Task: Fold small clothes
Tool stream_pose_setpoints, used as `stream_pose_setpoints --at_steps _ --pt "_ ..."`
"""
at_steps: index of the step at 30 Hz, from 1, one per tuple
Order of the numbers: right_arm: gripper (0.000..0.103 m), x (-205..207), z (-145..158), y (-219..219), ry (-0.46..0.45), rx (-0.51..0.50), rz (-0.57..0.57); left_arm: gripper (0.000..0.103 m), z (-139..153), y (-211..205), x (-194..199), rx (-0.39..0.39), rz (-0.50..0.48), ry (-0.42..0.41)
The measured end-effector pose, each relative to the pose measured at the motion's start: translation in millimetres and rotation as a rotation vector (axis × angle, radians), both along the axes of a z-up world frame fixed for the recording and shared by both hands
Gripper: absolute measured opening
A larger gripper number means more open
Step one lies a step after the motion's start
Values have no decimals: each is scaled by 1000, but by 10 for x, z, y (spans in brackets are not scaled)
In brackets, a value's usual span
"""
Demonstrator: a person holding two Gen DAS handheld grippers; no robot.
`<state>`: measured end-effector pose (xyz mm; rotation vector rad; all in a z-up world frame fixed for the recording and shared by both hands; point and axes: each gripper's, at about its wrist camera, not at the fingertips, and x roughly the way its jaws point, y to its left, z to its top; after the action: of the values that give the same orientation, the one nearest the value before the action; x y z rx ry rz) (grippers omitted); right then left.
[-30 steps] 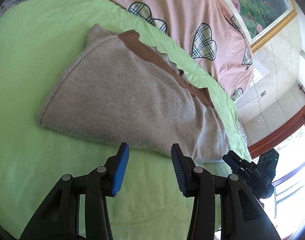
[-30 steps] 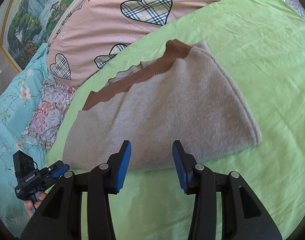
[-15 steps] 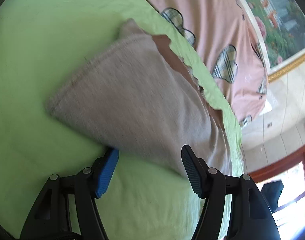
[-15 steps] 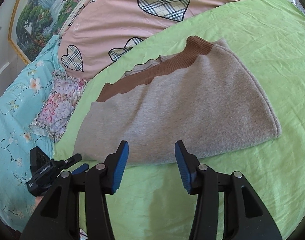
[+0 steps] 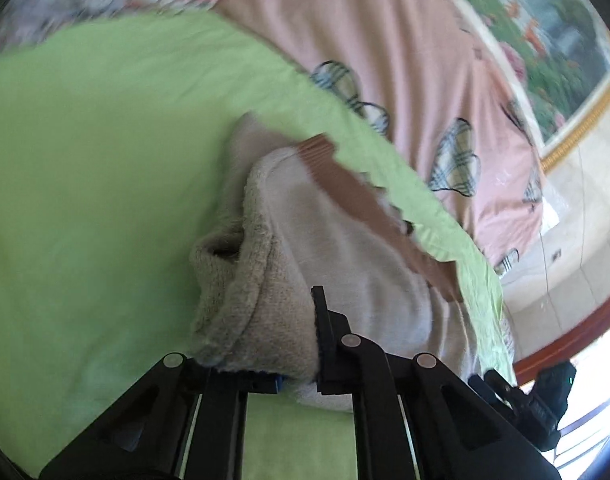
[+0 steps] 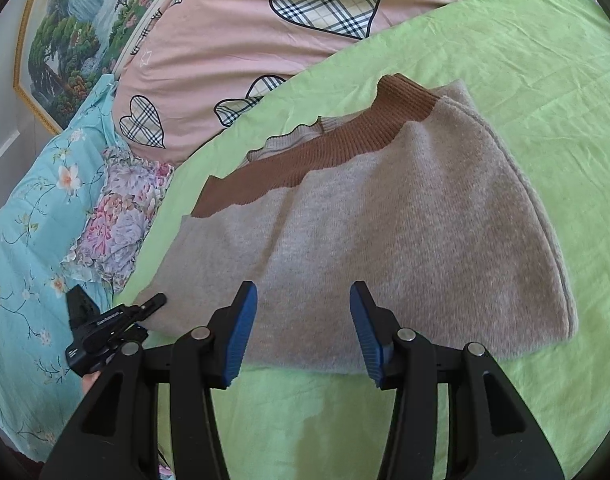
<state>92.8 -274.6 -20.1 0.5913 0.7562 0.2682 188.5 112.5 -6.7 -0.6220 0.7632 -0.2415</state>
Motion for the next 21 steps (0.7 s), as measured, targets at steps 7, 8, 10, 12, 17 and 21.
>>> stream_pose_setpoints --at_steps 7,8,10,12,17,21 --pt "50 401 90 -277 5 65 54 7 595 -990 56 91 -254 -145" --pt "50 471 96 -326 8 87 68 7 608 -1169 70 97 -298 -151" --pt "50 640 106 -385 24 139 115 7 549 -1540 116 126 -376 -138" --pt "59 796 84 -408 45 203 167 7 421 -1825 149 157 -427 -109" --pt "75 1142 18 -273 72 307 289 6 133 -2163 171 191 -496 -41" --pt "75 1473 -121 -68 151 286 314 6 161 -2141 118 175 -495 -51"
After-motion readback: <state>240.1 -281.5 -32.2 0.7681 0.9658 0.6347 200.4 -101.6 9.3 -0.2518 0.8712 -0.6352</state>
